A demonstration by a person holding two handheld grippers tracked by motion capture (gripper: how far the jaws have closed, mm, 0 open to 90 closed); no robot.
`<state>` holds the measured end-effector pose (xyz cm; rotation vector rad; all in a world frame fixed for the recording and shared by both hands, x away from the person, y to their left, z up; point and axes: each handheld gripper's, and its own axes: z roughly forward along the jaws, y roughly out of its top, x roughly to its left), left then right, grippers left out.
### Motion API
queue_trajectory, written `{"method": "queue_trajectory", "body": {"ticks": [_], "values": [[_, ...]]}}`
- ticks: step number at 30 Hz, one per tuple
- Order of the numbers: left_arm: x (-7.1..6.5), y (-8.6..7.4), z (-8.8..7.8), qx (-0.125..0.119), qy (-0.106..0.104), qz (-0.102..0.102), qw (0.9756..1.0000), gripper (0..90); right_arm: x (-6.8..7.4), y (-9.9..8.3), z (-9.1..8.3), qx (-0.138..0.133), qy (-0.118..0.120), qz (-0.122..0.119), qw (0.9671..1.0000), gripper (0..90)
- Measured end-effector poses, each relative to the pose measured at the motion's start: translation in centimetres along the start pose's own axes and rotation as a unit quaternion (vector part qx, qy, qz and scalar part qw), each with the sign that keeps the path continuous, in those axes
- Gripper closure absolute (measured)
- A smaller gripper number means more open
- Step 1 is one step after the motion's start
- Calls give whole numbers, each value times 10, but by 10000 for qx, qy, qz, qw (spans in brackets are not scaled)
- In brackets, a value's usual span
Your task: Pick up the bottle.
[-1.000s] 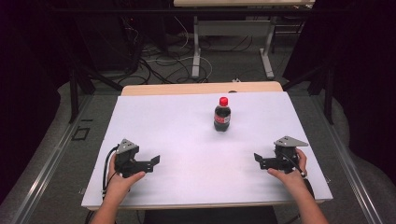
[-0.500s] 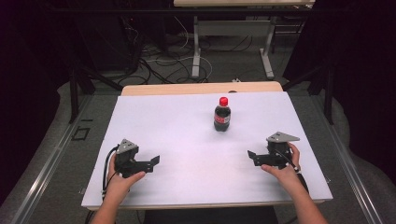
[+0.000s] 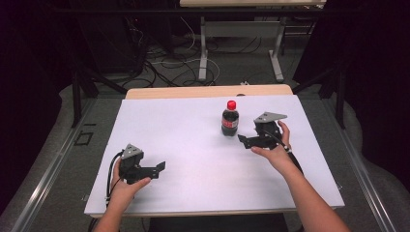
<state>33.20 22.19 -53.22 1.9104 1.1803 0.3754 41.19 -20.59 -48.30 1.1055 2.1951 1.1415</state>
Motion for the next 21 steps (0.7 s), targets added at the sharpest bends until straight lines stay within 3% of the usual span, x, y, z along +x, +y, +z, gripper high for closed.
{"method": "queue_trajectory", "body": {"ticks": [6,8,11,17,21], "values": [[0,-1,1,40,-10,-21,10000,9,0,15,20,-14,8,-75,10000,155],[1,-1,1,49,-14,-31,10000,9,-3,19,31,-137,-23,-17,9999,169],[1,-1,1,48,-25,-30,10000,9,-5,22,43,-136,74,137,9998,189],[2,-1,2,53,-29,-34,10000,9,-5,26,59,-109,64,42,9999,208],[2,-1,2,66,-39,-41,10000,9,-6,25,66,-131,68,108,9998,228]]}}
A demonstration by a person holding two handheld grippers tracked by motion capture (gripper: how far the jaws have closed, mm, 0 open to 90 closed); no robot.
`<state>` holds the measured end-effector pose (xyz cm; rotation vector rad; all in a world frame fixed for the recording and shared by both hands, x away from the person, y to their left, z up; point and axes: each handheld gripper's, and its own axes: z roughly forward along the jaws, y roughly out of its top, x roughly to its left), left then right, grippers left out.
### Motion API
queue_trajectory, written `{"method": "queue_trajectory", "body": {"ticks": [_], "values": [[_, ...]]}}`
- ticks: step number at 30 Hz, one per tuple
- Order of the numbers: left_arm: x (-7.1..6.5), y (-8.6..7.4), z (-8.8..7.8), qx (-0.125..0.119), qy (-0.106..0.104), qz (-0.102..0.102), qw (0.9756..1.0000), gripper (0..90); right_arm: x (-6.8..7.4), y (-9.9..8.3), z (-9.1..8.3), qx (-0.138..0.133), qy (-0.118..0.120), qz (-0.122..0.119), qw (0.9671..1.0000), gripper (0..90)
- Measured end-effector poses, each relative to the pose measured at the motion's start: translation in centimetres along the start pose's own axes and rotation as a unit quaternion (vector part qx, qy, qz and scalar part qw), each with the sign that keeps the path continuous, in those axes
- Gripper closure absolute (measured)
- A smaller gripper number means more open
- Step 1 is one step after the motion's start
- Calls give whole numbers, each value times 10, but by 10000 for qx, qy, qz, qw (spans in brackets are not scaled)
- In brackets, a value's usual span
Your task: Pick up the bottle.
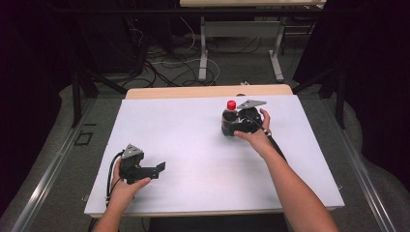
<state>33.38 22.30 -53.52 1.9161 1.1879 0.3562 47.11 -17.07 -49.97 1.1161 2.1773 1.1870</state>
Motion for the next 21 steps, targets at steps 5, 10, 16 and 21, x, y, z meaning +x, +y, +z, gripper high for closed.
{"method": "queue_trajectory", "body": {"ticks": [5,10,16,21], "values": [[-1,-1,1,-28,4,-4,10000,9,-5,-3,9,90,50,127,9999,229],[0,-1,2,-10,1,-7,10000,9,-7,-5,15,61,137,185,9997,249],[1,-1,3,-14,-3,-21,10000,9,-6,-6,20,54,108,119,9999,262],[1,-1,2,28,-26,-16,10000,9,-7,-7,23,54,122,144,9998,272]]}}
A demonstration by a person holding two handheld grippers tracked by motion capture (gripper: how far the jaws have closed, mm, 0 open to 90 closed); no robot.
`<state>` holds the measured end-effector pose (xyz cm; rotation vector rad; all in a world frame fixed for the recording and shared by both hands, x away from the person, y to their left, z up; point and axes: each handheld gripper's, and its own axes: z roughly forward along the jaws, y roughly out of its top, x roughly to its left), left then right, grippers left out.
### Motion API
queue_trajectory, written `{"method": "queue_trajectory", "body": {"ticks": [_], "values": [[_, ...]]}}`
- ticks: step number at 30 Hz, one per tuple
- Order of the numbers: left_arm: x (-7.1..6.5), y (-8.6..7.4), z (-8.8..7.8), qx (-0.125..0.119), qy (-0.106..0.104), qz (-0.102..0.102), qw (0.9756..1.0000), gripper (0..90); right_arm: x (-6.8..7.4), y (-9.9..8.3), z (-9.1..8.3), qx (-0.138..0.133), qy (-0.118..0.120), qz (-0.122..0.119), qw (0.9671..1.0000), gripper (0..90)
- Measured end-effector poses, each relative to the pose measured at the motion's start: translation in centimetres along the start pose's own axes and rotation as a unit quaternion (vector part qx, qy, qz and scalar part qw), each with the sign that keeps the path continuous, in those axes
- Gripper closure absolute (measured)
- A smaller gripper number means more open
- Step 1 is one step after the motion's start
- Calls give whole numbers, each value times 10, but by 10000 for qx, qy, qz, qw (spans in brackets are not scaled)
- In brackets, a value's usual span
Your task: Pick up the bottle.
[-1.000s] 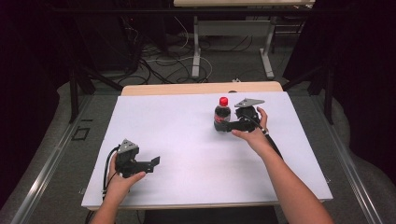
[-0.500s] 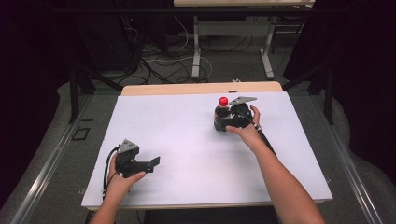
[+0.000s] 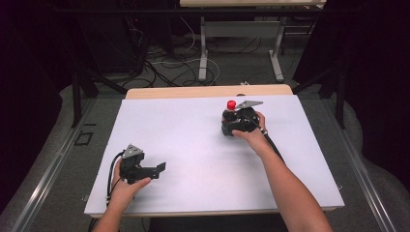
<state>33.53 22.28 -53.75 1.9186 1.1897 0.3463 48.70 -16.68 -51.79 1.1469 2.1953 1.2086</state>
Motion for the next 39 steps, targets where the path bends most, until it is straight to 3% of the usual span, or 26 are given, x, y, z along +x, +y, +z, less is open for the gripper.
{"method": "queue_trajectory", "body": {"ticks": [11,17,24,27,29,33,39], "values": [[0,0,1,2,11,11,10000,9,2,2,-3,7,-102,-203,9997,293],[0,0,1,10,1,-2,10000,9,3,2,-5,42,-34,-305,9995,296],[0,-1,2,-34,20,-10,10000,9,19,1,-13,239,248,-698,9970,298],[-1,0,2,-9,15,-2,10000,9,24,1,-17,277,307,-692,9967,298],[-1,0,2,-13,18,8,10000,9,34,1,-25,289,466,-828,9951,298],[-2,0,2,0,21,1,10000,9,45,3,-36,200,689,-782,9944,298],[-3,0,2,-4,1,-32,10000,9,68,4,-66,166,750,-999,9920,298]]}}
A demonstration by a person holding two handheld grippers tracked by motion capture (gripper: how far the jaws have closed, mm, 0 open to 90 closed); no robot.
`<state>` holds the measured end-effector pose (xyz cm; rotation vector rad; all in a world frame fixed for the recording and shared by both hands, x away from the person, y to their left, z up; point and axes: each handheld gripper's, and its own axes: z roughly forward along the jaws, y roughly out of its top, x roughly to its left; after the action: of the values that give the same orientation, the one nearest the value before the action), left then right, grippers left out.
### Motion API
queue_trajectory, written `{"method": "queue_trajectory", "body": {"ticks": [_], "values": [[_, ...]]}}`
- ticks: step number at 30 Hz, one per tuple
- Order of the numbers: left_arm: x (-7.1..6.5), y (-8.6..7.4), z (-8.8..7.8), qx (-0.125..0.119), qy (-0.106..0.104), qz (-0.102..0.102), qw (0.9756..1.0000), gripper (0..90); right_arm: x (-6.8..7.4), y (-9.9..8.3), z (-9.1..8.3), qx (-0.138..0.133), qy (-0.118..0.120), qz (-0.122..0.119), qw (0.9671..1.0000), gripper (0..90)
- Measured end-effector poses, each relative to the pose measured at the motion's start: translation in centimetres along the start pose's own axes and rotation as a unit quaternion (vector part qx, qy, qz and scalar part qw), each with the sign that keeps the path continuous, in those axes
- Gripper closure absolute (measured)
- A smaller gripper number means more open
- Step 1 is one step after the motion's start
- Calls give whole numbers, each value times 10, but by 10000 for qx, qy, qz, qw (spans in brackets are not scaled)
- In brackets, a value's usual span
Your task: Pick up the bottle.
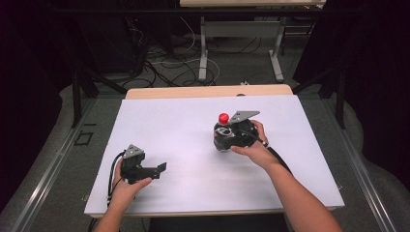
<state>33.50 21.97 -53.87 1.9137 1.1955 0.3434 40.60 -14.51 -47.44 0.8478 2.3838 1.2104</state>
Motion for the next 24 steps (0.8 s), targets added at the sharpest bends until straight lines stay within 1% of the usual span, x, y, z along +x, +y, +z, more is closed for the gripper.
{"method": "queue_trajectory", "body": {"ticks": [1,2,5,6,7,8,9,10,11,12,13,16,18,19,20,21,22,23,24], "values": [[0,0,0,-3,17,35,10000,9,4,0,-4,23,-19,-23,10000,298],[0,0,0,15,4,66,10000,9,8,0,-8,-17,-40,-47,10000,299],[-3,2,-1,-2,-14,96,10000,9,17,-3,-19,-76,71,-34,9999,299],[-3,2,-1,-2,-14,96,10000,9,17,-3,-19,-76,71,-34,9999,299],[-4,2,-2,10,-28,138,9999,9,19,-4,-23,-95,111,-33,9999,300],[-6,3,-2,-27,-35,90,9999,9,21,-5,-26,-118,148,-19,9998,300],[-7,4,-2,-28,-47,133,9999,10,26,-8,-33,-177,214,5,9996,300],[-8,4,-2,-61,-73,144,9999,10,26,-8,-33,-177,214,5,9996,300],[-10,5,-3,-46,-81,186,9998,14,30,-11,-40,-161,228,2,9996,300],[-12,6,-4,-65,-105,201,9997,15,32,-12,-44,-148,252,-68,9995,300],[-14,7,-4,-81,-96,263,9996,16,36,-14,-47,-139,276,-23,9995,300],[-23,13,-7,-156,-212,332,9991,20,43,-20,-54,-217,319,-145,9991,302],[-29,16,-9,-194,-284,403,9986,21,48,-23,-58,-192,359,-232,9989,302],[-32,18,-10,-198,-323,430,9984,21,50,-25,-59,-223,347,-255,9988,303],[-34,19,-11,-211,-336,540,9978,23,52,-27,-61,-208,365,-292,9987,303],[-37,21,-12,-238,-385,590,9972,24,53,-29,-61,-197,419,-297,9985,303],[-37,21,-12,-238,-385,590,9972,25,55,-32,-62,-189,407,-303,9985,303],[-43,24,-14,-241,-437,700,9963,26,56,-34,-62,-186,401,-346,9984,304],[-46,26,-15,-250,-496,712,9959,29,57,-36,-62,-146,416,-382,9983,304]]}}
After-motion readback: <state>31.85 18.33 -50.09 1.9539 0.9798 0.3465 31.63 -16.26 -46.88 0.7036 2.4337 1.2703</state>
